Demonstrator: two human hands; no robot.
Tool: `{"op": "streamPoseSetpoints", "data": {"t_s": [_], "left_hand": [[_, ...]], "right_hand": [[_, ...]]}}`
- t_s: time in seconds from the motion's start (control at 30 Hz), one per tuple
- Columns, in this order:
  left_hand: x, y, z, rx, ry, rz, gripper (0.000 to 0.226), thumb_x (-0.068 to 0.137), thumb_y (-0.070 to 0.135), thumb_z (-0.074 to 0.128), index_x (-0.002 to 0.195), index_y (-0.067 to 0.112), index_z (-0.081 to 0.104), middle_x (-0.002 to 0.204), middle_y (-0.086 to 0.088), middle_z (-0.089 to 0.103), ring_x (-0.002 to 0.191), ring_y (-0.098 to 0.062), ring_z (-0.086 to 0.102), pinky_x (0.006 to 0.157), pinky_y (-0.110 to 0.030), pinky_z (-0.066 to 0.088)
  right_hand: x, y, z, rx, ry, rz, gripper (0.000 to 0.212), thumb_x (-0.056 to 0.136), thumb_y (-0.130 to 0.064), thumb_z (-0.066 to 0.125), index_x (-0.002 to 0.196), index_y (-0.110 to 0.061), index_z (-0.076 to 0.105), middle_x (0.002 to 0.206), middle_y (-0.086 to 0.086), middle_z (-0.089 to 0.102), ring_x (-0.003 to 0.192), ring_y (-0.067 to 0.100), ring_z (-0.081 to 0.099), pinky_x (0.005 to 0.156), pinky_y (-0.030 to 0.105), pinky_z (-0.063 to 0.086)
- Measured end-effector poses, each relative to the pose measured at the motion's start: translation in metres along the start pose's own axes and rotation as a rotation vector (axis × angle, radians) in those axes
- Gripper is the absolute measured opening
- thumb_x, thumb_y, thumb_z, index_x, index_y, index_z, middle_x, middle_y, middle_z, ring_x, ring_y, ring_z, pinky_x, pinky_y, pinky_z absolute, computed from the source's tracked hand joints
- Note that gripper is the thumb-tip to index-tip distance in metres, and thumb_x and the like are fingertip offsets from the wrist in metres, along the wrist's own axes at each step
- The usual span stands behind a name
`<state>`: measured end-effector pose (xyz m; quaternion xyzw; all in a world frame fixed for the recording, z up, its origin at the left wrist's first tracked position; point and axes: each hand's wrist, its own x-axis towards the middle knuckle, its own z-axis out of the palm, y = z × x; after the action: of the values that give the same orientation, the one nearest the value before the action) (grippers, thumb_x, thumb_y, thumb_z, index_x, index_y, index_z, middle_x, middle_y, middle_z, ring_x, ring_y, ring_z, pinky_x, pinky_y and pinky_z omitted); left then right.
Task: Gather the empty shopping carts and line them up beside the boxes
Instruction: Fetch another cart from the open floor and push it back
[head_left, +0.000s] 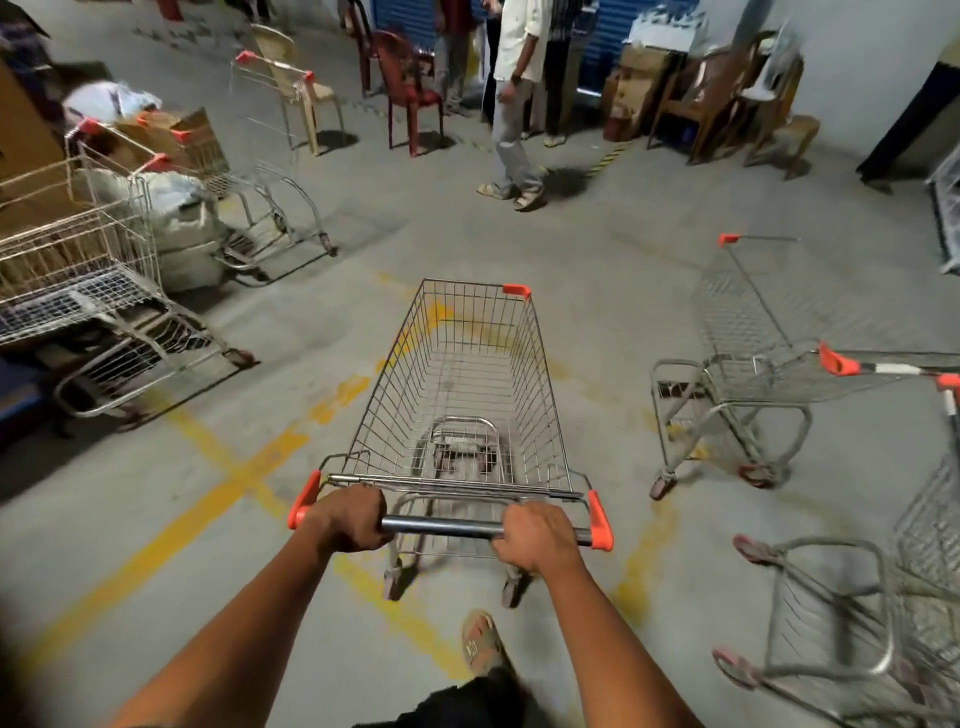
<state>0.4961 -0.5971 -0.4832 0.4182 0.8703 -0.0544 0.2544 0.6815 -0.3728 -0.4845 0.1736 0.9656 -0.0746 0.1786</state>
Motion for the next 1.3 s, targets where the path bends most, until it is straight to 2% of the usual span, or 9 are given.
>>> {"op": "streamPoseSetpoints", "data": {"t_s": [0.1, 0.23, 0.3, 0.43, 0.63, 0.8, 0.9, 1.03, 1.3], "left_hand": [[0.057, 0.0, -0.036, -0.01, -0.01, -0.008, 0.039, 0.08, 0.047, 0.059, 0.087, 0.011, 0.07, 0.089, -0.009, 0.074, 0.086, -0.029, 0.069, 0.07, -0.033, 0.05], [0.124, -0.004, -0.079, -0.022, -0.032, -0.04, 0.036, 0.079, 0.046, 0.061, 0.085, 0.011, 0.069, 0.087, -0.009, 0.073, 0.085, -0.028, 0.068, 0.069, -0.032, 0.049], [0.153, -0.008, -0.096, -0.027, -0.024, -0.04, 0.037, 0.079, 0.046, 0.06, 0.085, 0.011, 0.069, 0.088, -0.009, 0.073, 0.085, -0.029, 0.068, 0.07, -0.033, 0.05], [0.207, -0.012, -0.126, -0.026, -0.033, -0.076, 0.038, 0.08, 0.046, 0.061, 0.087, 0.01, 0.07, 0.089, -0.009, 0.073, 0.086, -0.029, 0.068, 0.068, -0.032, 0.049], [0.291, -0.015, -0.17, -0.04, -0.003, -0.149, 0.037, 0.083, 0.046, 0.061, 0.09, 0.011, 0.071, 0.092, -0.009, 0.073, 0.088, -0.029, 0.068, 0.072, -0.034, 0.052], [0.365, -0.017, -0.211, -0.089, 0.026, -0.289, 0.037, 0.081, 0.049, 0.061, 0.091, 0.015, 0.071, 0.092, -0.004, 0.074, 0.09, -0.026, 0.069, 0.075, -0.034, 0.055], [0.406, -0.012, -0.234, -0.134, 0.024, -0.376, 0.037, 0.081, 0.049, 0.061, 0.091, 0.015, 0.071, 0.091, -0.003, 0.074, 0.087, -0.024, 0.069, 0.075, -0.035, 0.056], [0.454, 0.002, -0.257, -0.186, 0.028, -0.497, 0.034, 0.084, 0.049, 0.059, 0.094, 0.019, 0.071, 0.094, -0.001, 0.073, 0.091, -0.022, 0.069, 0.07, -0.03, 0.049], [0.53, 0.0, -0.292, -0.346, 0.005, -0.692, 0.036, 0.082, 0.052, 0.057, 0.093, 0.021, 0.071, 0.089, 0.001, 0.072, 0.086, -0.02, 0.069, 0.071, -0.032, 0.052]], "right_hand": [[0.054, 0.031, -0.03, 0.04, -0.032, 0.004, 0.044, 0.088, -0.058, 0.056, 0.103, -0.018, 0.069, 0.102, 0.009, 0.072, 0.098, 0.03, 0.067, 0.078, 0.036, 0.048], [0.121, 0.063, -0.06, 0.102, -0.098, -0.013, 0.065, 0.079, -0.085, 0.048, 0.09, -0.022, 0.061, 0.088, 0.004, 0.061, 0.088, 0.026, 0.061, 0.076, 0.035, 0.047], [0.153, 0.078, -0.072, 0.109, -0.087, -0.022, 0.069, 0.076, -0.088, 0.046, 0.091, -0.023, 0.062, 0.089, 0.003, 0.061, 0.09, 0.026, 0.061, 0.075, 0.035, 0.046], [0.208, 0.105, -0.097, 0.088, -0.058, -0.071, 0.065, 0.083, -0.078, 0.05, 0.1, -0.018, 0.07, 0.089, 0.004, 0.061, 0.093, 0.027, 0.062, 0.073, 0.035, 0.044], [0.307, 0.15, -0.143, 0.024, -0.08, -0.167, 0.045, 0.085, -0.068, 0.055, 0.083, -0.024, 0.063, 0.075, -0.001, 0.056, 0.072, 0.024, 0.057, 0.069, 0.033, 0.05], [0.412, 0.193, -0.187, -0.045, -0.082, -0.27, 0.038, 0.081, -0.058, 0.053, 0.076, -0.021, 0.061, 0.071, 0.002, 0.057, 0.069, 0.028, 0.057, 0.071, 0.036, 0.052], [0.473, 0.219, -0.213, -0.082, -0.083, -0.329, 0.033, 0.087, -0.055, 0.058, 0.086, -0.022, 0.065, 0.082, 0.006, 0.066, 0.08, 0.03, 0.065, 0.078, 0.037, 0.053], [0.548, 0.245, -0.233, -0.198, -0.106, -0.391, 0.025, 0.093, -0.037, 0.064, 0.106, -0.015, 0.07, 0.105, 0.009, 0.072, 0.098, 0.03, 0.068, 0.085, 0.038, 0.051], [0.68, 0.265, -0.285, -0.306, -0.126, -0.579, 0.023, 0.094, -0.029, 0.061, 0.113, -0.017, 0.067, 0.114, 0.008, 0.072, 0.104, 0.029, 0.068, 0.084, 0.037, 0.051]]}}
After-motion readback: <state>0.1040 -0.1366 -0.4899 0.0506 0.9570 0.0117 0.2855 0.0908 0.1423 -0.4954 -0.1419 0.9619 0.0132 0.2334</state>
